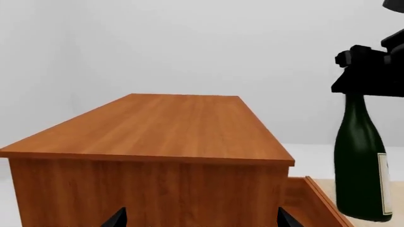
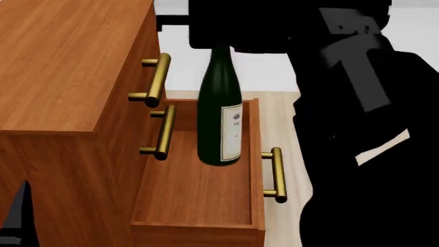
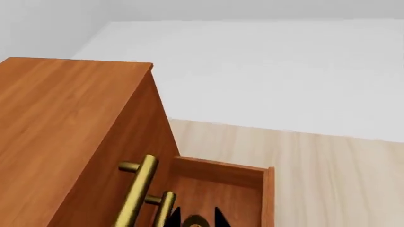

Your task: Put the wine bottle in the bottom drawer of the cabinet.

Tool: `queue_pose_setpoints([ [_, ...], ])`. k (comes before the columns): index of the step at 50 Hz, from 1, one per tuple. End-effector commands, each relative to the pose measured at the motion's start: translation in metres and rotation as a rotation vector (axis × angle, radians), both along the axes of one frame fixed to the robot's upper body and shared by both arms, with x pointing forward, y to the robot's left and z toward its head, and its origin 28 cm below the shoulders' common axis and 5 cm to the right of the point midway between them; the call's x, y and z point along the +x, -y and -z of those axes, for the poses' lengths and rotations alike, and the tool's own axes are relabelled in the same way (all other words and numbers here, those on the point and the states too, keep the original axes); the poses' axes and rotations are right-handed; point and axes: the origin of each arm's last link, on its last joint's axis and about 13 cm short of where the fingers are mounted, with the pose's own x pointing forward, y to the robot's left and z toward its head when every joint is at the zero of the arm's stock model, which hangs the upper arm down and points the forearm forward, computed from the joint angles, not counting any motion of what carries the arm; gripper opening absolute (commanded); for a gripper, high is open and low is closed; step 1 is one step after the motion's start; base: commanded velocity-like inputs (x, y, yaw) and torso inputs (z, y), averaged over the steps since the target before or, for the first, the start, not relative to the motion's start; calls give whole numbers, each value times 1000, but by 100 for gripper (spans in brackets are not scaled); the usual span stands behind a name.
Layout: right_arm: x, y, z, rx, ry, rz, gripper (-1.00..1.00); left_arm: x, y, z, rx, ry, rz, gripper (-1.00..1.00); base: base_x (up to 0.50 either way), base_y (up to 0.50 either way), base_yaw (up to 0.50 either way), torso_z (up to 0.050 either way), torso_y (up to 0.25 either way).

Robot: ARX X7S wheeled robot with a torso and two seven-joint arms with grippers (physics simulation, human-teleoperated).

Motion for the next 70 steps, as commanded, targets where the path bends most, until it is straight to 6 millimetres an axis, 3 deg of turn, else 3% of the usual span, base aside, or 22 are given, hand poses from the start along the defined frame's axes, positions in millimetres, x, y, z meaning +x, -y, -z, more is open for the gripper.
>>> queue_pose_setpoints([
  [1, -1, 4, -5, -6, -29, 8, -100, 0, -2, 0, -5, 2, -4, 100, 0, 0, 0, 0, 0],
  [33, -2, -1, 18, -12, -137, -50, -100, 2, 0, 1, -13, 2, 1, 100, 0, 0, 0, 0, 1],
  [70, -2, -3, 28, -7, -161, -82, -100, 1, 0, 0, -2, 18, 6, 100, 0, 0, 0, 0, -151],
])
